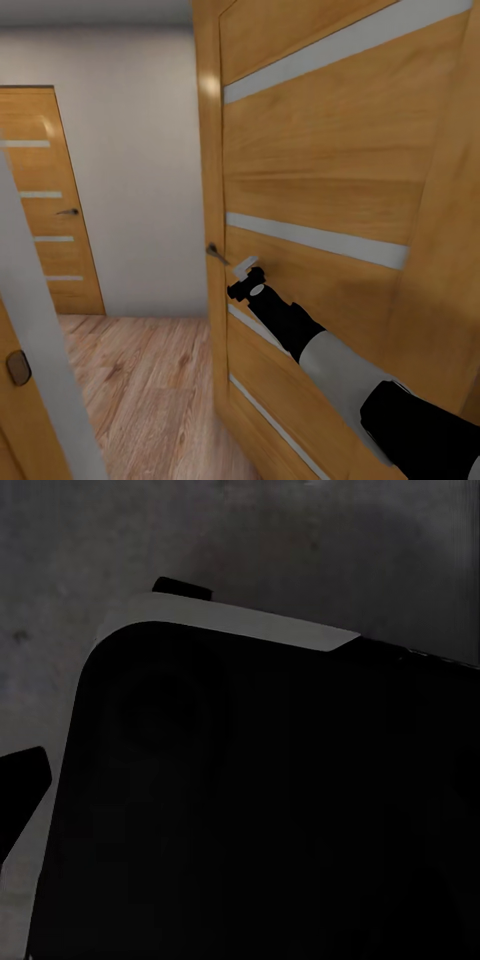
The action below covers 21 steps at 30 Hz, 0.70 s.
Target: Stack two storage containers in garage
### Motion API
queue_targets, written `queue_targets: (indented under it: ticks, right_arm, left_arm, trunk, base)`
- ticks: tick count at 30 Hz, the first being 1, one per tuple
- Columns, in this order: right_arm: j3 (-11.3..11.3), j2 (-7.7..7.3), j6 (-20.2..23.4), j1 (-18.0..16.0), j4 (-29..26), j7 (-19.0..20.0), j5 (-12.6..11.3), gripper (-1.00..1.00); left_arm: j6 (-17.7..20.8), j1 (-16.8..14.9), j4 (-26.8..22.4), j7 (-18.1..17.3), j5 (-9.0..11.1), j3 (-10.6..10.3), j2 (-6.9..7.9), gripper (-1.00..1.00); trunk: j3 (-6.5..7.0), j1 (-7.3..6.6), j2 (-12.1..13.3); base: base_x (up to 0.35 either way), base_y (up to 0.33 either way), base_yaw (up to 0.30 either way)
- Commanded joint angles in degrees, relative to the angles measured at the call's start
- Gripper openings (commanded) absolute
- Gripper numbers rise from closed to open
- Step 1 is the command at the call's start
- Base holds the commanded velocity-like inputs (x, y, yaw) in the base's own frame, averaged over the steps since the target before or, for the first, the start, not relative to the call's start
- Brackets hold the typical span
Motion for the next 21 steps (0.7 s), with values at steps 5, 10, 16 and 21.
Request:
queue_targets:
  ticks: [5,10,16,21]
  right_arm:
    - [0.2,0.00,0.2,-0.1,1.4,-0.9,0.5,1.00]
    - [0.2,0.00,-0.2,-0.1,4.2,-1.0,0.6,1.00]
    - [0.0,0.00,-1.2,-0.1,7.0,-1.1,0.5,1.00]
    - [0.0,0.00,-1.5,-0.1,8.5,-1.1,0.5,1.00]
  left_arm:
    - [-0.1,0.0,-0.1,0.1,0.1,0.4,-0.01,1.00]
    - [-0.1,0.0,-0.1,0.1,0.1,0.4,-0.01,1.00]
    - [-0.1,0.0,-0.1,0.1,0.1,0.4,-0.01,1.00]
    - [-0.1,0.0,-0.1,0.1,0.1,0.4,-0.04,1.00]
  trunk:
    - [-0.06,0.03,0.0]
    - [-0.06,0.03,0.0]
    - [-0.06,0.03,0.0]
    - [-0.06,0.03,0.0]
  base:
    - [0.251,0.000,0.000]
    - [0.216,0.000,0.000]
    - [0.120,0.000,0.000]
    - [0.019,0.000,0.000]
